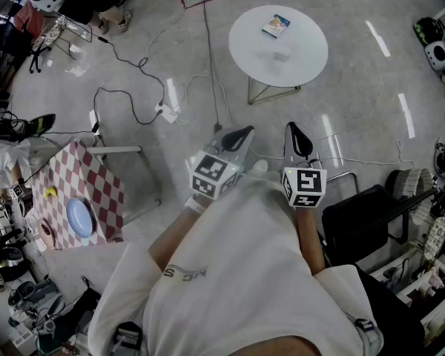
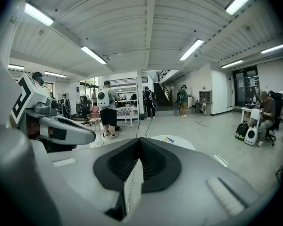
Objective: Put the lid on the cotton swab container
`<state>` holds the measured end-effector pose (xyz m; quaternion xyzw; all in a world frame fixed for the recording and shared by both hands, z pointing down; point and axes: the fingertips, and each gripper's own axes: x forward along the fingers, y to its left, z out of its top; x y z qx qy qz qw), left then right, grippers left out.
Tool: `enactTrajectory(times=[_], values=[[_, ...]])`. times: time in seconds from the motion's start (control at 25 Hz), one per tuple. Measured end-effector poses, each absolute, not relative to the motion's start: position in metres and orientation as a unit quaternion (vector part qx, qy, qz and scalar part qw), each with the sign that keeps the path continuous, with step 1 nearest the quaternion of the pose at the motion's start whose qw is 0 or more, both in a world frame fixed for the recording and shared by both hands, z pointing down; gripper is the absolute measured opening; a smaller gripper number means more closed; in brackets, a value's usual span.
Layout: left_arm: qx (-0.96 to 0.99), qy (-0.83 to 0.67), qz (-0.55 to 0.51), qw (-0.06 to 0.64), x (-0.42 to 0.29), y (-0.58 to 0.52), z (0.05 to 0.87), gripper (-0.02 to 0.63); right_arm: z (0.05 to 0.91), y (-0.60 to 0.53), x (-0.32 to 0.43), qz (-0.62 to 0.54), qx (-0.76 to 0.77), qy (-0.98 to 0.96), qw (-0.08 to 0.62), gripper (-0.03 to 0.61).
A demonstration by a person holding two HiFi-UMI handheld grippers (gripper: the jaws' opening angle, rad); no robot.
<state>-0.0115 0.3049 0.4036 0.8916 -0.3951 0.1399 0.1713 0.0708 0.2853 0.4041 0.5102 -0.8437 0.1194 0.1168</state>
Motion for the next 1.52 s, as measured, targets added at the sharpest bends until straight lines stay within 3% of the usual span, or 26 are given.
enactTrajectory(times=[0.56, 0.8, 1.52], values=[[0.874, -0.433, 0.137, 0.172, -0.03, 0.265, 0.399, -0.002, 0.408, 0.249, 0.071, 0.137, 0.499, -0.851, 0.093, -0.002], [0.881, -0.413, 0.124, 0.196, -0.027, 0.216, 0.413, -0.002, 0.417, 0.202, 0.067, 0.132, 0.507, -0.842, 0.126, -0.002], [0.927, -0.288, 0.132, 0.203, -0.072, -0.027, 0.4, -0.002, 0.413, -0.055, 0.016, 0.163, 0.573, -0.787, 0.161, -0.002]])
